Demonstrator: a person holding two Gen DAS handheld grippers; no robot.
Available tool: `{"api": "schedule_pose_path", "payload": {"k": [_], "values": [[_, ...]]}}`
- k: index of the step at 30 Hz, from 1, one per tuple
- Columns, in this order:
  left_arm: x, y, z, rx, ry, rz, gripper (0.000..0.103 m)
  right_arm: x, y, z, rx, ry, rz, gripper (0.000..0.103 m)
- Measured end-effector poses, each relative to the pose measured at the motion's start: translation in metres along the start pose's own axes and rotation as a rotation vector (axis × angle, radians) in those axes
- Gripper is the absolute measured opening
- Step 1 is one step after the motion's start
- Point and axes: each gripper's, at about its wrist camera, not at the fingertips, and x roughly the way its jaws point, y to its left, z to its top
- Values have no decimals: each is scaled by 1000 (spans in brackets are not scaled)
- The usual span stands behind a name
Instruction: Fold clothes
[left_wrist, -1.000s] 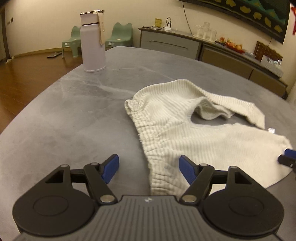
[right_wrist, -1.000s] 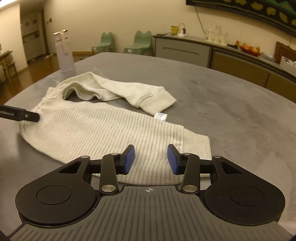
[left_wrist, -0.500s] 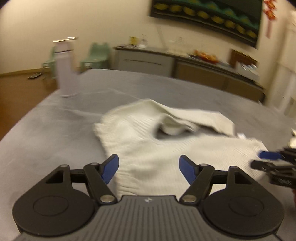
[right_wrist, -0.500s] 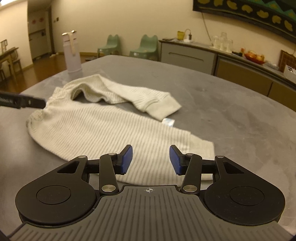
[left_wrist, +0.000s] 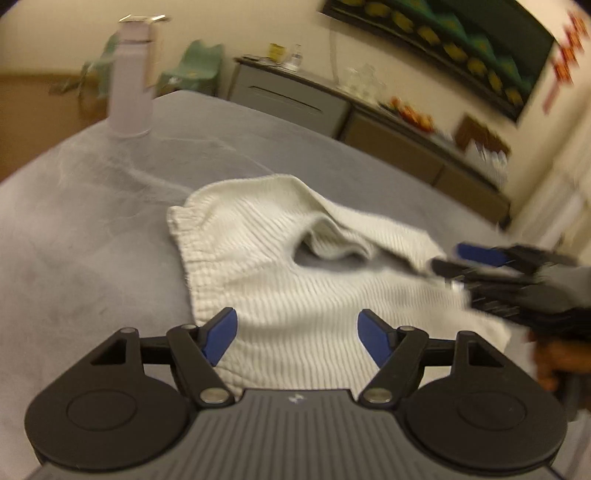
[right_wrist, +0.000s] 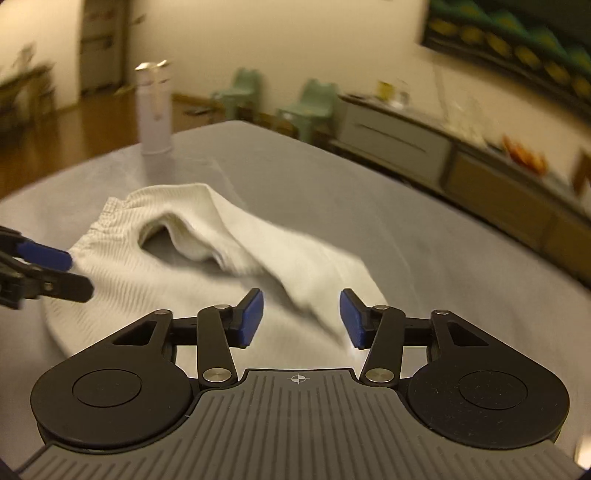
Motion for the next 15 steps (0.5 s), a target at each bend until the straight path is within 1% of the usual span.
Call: {"api": "schedule_pose_path", "payload": {"k": [3,4,6,7,8,9,11,12,13,15], "values": [[-2,17,6,-110,1,-55,75,41,8,15,-90,63,0,51],[-1,21,8,-136,2,-75,75,54,9,19,-111,85,1,47],[0,27,11,-178,1,-99,76,66,7,20,-115,103,17,33],[0,30,13,-198,-3,-105,76,64,6,21,-124,97,13,7],[1,32,15,-219,-8,-108,78,61,4,22,-133,90,9,1],[1,35,17,-244,-14,-106,81,56,3,24,-142,80,6,1],[0,37,19,-291,-26,-102,85,26,4,26,-165,14,10,1],[1,37,21,-300,-26,-105,85,5,4,24,-182,-20,15,1],[2,36,22,-310,-27,-108,86,-15,4,17,-204,-43,23,1],[4,34,25,-329,-27,-115,89,-39,8,-7,-235,-39,16,1]]}}
